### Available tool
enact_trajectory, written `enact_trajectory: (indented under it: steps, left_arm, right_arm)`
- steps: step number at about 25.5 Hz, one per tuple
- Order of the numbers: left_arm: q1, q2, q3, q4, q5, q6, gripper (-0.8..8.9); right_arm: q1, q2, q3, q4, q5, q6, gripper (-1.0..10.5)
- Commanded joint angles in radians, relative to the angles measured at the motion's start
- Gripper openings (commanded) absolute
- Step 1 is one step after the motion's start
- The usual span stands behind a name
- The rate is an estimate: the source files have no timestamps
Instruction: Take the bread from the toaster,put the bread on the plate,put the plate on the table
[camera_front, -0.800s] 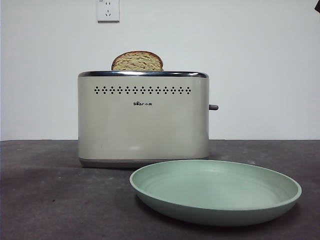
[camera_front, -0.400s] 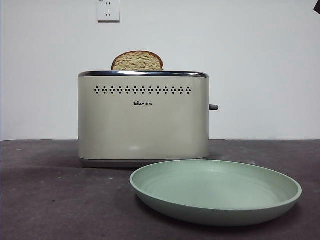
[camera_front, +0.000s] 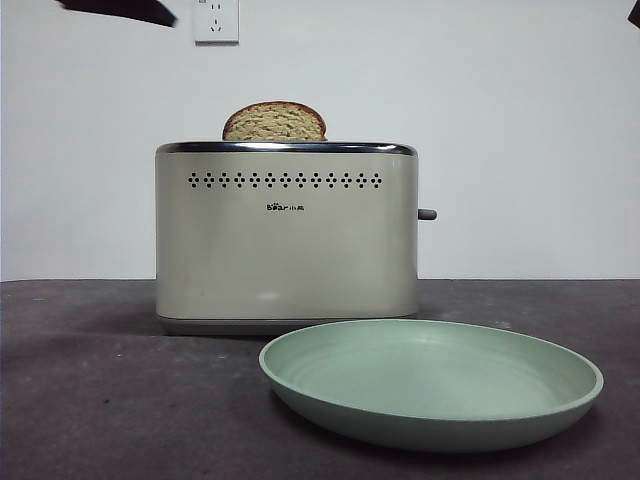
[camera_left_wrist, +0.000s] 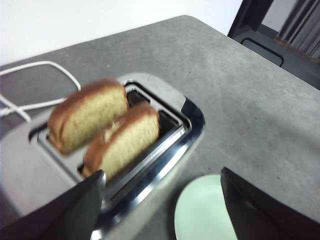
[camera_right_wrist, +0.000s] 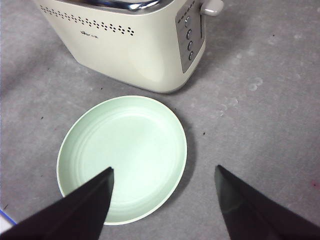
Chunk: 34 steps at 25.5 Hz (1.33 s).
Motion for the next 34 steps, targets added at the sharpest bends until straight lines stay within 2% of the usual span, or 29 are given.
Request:
enact_trajectory:
  steps: [1,7,11,19,27,29,34]
  left_arm:
    - [-0.017,0.093,0.088,0.008,-0.004,0.038,3.81]
    - [-0.053,0.241,0.192,0.008,-0.009,0.08,3.81]
    - [-0.078,0.309,0.219,0.011,-0.05,0.123,3.81]
    - [-0.111,0.376,0.219,0.051,-0.167,0.211,3.81]
    - [-0.124,0.425,0.219,0.053,-0.182,0.233,3.74]
    - [-0.133,0.425,0.219,0.055,-0.182,0.234,3.17]
    - [-0.138,0.425,0.219,0.053,-0.182,0.225,0.05]
  right_arm:
    - [0.004,0.006,0.02,0.004,-0.001,0.01,3.3]
    - [0.004,0.006,0.02,0.003,-0.001,0.01,3.3]
    - [0.004,0.006,0.02,0.003,-0.001,0.01,3.3]
    - [0.004,0.019,0.02,0.0,-0.002,0.011,3.3]
    - [0.004,0.027,0.02,-0.005,-0.001,0.011,3.3]
    - [0.004,0.026,0.02,-0.005,-0.001,0.011,3.3]
    - [0.004,0.027,0.02,-0.004,0.001,0.01,3.3]
